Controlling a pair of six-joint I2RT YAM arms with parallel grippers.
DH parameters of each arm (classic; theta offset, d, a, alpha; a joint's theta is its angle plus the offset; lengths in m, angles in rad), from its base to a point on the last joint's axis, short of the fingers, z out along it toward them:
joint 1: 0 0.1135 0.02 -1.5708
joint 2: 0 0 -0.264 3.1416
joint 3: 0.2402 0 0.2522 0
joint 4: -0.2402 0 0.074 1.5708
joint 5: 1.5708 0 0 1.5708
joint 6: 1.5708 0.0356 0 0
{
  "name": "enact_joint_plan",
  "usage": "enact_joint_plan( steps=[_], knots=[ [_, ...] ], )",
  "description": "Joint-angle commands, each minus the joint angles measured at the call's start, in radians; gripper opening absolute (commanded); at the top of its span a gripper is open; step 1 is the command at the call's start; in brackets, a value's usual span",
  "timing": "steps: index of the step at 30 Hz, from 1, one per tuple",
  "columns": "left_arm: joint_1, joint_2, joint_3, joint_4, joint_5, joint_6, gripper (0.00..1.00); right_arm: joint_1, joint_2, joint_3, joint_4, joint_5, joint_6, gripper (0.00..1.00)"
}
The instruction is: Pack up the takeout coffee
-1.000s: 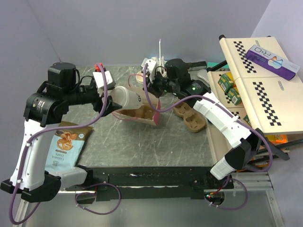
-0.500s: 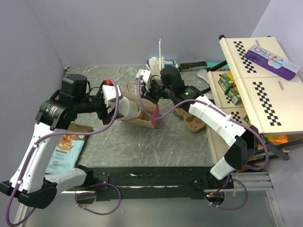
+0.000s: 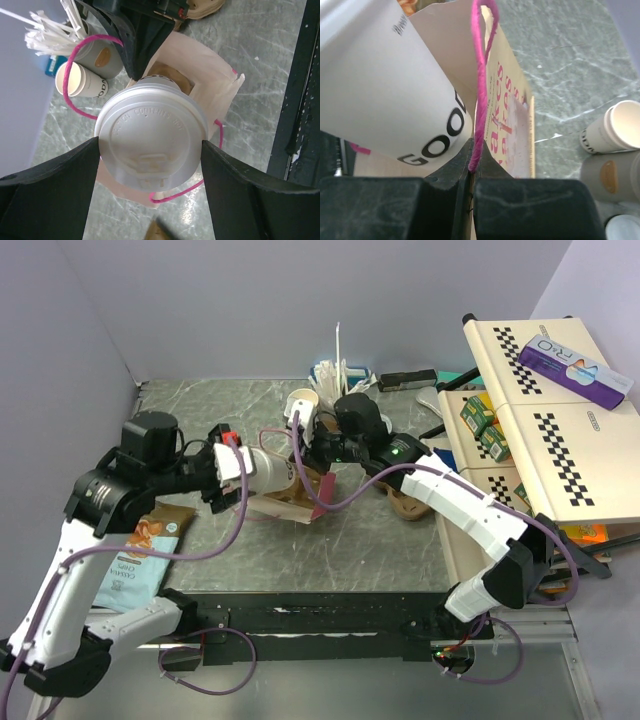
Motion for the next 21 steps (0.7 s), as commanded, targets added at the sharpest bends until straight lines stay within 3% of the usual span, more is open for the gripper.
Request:
enact_joint_plan(
  steps=[1,9,21],
  knots=[
    [-0.013,-0.065,-0.042,-0.005,0.020,0.070,0.01,0.014,-0.066,-0.026,0.011,-0.026,0.125,0.00],
    [-0.059,-0.117,-0.162,0.044,-0.020,0.124,0.01,0.015,-0.072,-0.046,0.035,-0.050,0.193,0.00],
    [-0.213,-0.100,-0.279,0.158,-0.239,0.238,0.01,0.014,-0.092,-0.060,0.043,-0.078,0.212,0.00]
  ],
)
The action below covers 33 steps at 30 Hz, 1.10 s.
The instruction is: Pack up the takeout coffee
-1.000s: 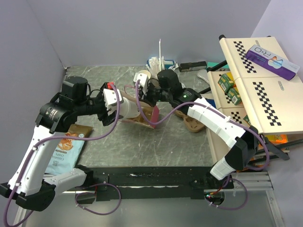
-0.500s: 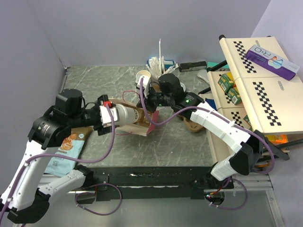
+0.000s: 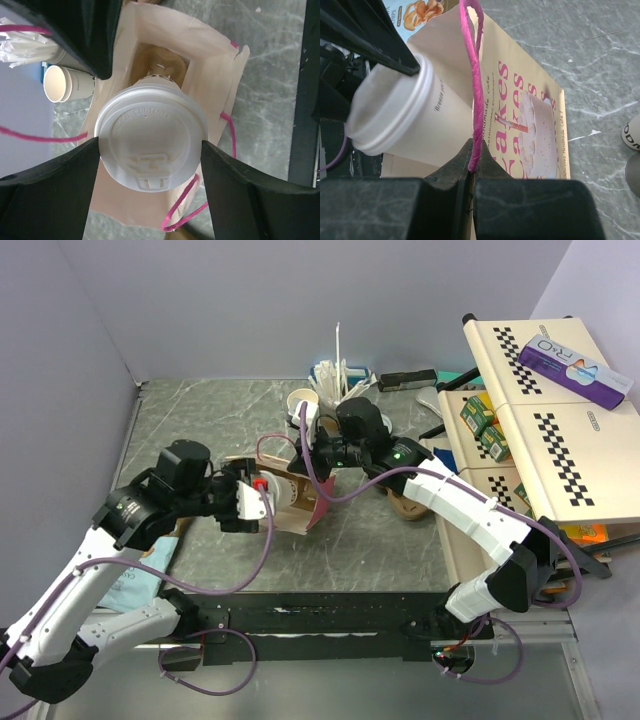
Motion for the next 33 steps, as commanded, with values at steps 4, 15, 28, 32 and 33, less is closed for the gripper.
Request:
enact_joint_plan(
  steps=[4,15,28,32,33],
  knots=[
    [-0.108,0.004,-0.071,0.111,-0.156,0.103,0.01,0.006,-0.055,-0.007,0.029,-0.031,0.024,0.00],
    [-0.140,0.060,-0.084,0.149,-0.193,0.141,0.01,0.006,-0.057,0.002,0.008,-0.060,-0.019,0.00],
    [-0.139,0.011,-0.234,0.230,-0.174,0.218,0.01,-0.005,-0.045,0.019,-0.004,-0.071,-0.019,0.00],
    [-0.140,0.017,-0.242,0.247,-0.160,0.212,0.01,-0.005,-0.037,0.036,-0.014,-0.102,-0.042,0.00],
    [-0.140,0.021,-0.240,0.249,-0.156,0.210,0.01,-0.005,-0.034,0.043,-0.015,-0.112,-0.048,0.00]
  ],
)
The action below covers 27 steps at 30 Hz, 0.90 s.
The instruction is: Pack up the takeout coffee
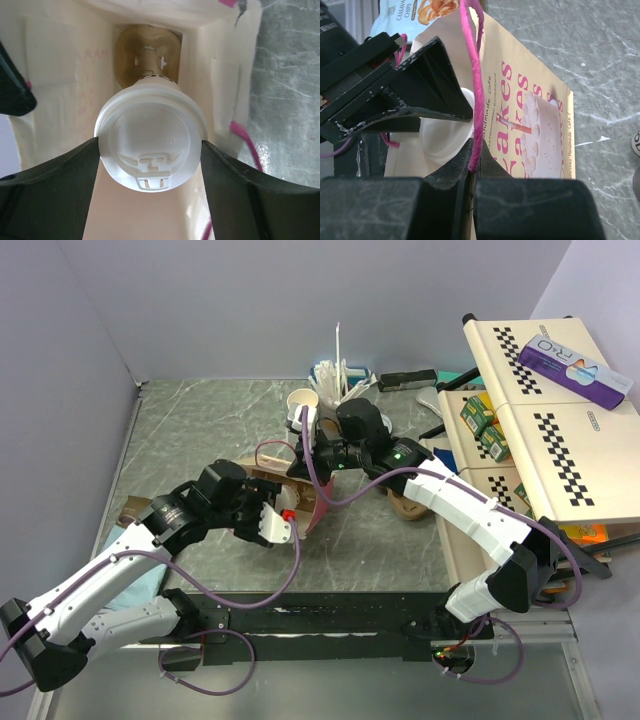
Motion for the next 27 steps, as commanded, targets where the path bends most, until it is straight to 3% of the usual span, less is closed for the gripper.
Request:
enact_joint_plan(
  steps=[1,12,27],
  knots=[
    [-0.003,-0.001,0.013,0.071,0.036,0.020,0.01,-0.004,-0.026,0.053,-0.001,-0.060,-0.019,0.00],
    [-0.004,0.001,-0.022,0.107,0.073,0.071,0.01,-0.008,-0.023,0.067,0.005,-0.034,-0.019,0.00],
    [-0.004,0.100,-0.034,0.134,0.072,0.006,0.01,-0.004,0.002,0.134,-0.004,-0.004,-0.135,0.00]
  ],
)
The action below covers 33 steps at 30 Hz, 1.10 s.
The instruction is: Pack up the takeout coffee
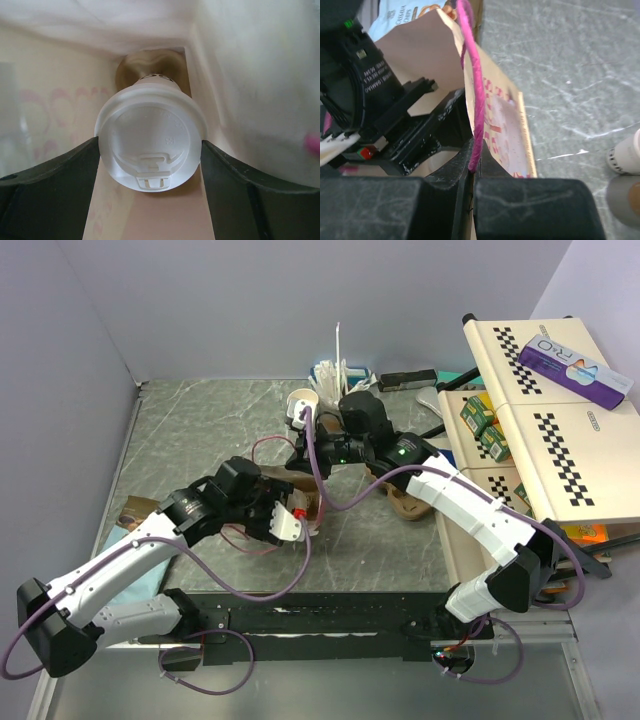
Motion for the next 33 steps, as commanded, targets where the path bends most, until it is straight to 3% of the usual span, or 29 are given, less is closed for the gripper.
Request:
enact_joint_plan(
  steps=[1,15,24,33],
  knots=[
    [-0.003,0.007,-0.020,0.065,0.012,-0.013,0.01,-0.001,0.003,0.080,0.028,0.030,-0.069,0.00],
    [-0.002,0.066,-0.092,0.330,-0.087,-0.116,0.01,0.018,0.024,0.049,0.068,0.099,-0.101,0.00],
    [-0.003,0.100,-0.040,0.306,-0.189,-0.186,0.01,0.065,-0.020,-0.040,0.120,0.234,-0.060,0.00],
    [-0.013,0.099,-0.037,0.286,-0.154,-0.238,0.01,0.067,-0.017,-0.022,0.148,0.272,-0.030,0.00]
  ],
)
